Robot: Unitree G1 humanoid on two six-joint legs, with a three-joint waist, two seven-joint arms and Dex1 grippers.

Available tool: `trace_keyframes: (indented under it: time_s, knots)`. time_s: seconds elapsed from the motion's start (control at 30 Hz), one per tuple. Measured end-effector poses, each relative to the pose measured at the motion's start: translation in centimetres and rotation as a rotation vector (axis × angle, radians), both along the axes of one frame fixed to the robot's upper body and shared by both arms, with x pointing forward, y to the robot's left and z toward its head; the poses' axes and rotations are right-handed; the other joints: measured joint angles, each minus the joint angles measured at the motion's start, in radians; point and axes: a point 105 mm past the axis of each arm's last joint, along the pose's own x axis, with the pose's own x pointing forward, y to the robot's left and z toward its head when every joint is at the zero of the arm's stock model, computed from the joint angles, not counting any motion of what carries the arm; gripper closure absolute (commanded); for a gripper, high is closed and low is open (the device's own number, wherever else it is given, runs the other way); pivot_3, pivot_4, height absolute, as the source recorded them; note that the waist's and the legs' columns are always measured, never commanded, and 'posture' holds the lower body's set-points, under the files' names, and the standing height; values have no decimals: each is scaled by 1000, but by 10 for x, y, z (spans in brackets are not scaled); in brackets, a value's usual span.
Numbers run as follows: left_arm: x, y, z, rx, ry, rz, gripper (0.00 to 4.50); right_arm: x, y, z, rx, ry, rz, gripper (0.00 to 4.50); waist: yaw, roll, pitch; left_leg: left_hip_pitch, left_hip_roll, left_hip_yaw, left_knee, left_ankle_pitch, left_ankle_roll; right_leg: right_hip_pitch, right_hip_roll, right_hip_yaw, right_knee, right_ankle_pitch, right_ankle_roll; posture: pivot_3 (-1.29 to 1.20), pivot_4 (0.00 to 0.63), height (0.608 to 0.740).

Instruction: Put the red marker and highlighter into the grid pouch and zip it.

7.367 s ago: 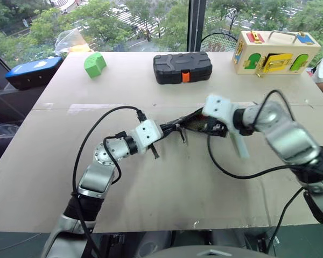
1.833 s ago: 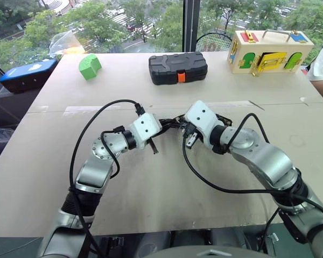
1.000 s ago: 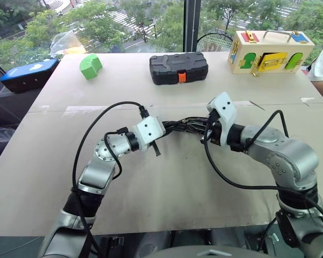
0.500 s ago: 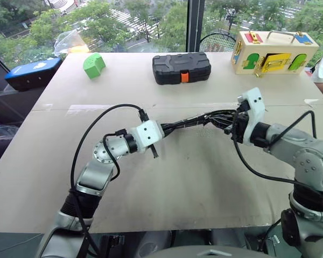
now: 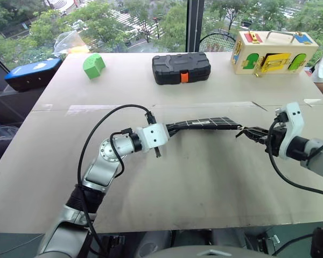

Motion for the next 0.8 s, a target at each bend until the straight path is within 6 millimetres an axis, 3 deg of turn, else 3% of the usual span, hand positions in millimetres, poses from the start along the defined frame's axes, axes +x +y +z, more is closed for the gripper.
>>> trace_keyframes:
  time_s: [0.03,0.13,0.23,0.33,0.53,0.67,0.8]
  knots:
    - [0,0,-3,7,3,-3,4112,-5,-9,-6,-25,22,-28,2677,2,0,0,0,0,0,0,0,0,0,0,0,0,0,0,0,150,740]
    - [-12,-7,-16,9,64,-57,3066,-31,-22,-27,-129,69,4,1421,7,1,0,0,0,0,0,0,0,0,0,0,-1,0,0,0,150,740]
    - [-24,-2,-28,-25,175,-68,1653,-53,-17,-33,-132,45,84,17,-1,1,0,1,1,1,0,0,0,0,0,1,0,0,1,0,150,740]
    - [-38,14,-23,-163,357,-40,243,-70,-7,-22,-111,-65,155,0,-11,1,0,2,3,0,1,-1,1,1,2,3,2,0,1,0,150,740]
    - [-72,58,-9,-369,686,54,106,-88,-2,0,-158,-259,236,0,-3,3,2,4,4,1,1,-3,5,2,3,2,2,-2,4,0,150,740]
    - [-88,84,-7,-445,776,141,106,-103,-14,6,-216,-307,251,0,4,3,2,4,5,5,0,-1,1,2,3,2,1,-1,1,0,150,740]
    - [-103,107,-21,-447,835,248,106,-110,-35,4,-284,-311,229,0,4,3,3,6,6,10,-2,-3,4,2,3,6,1,-1,1,0,150,740]
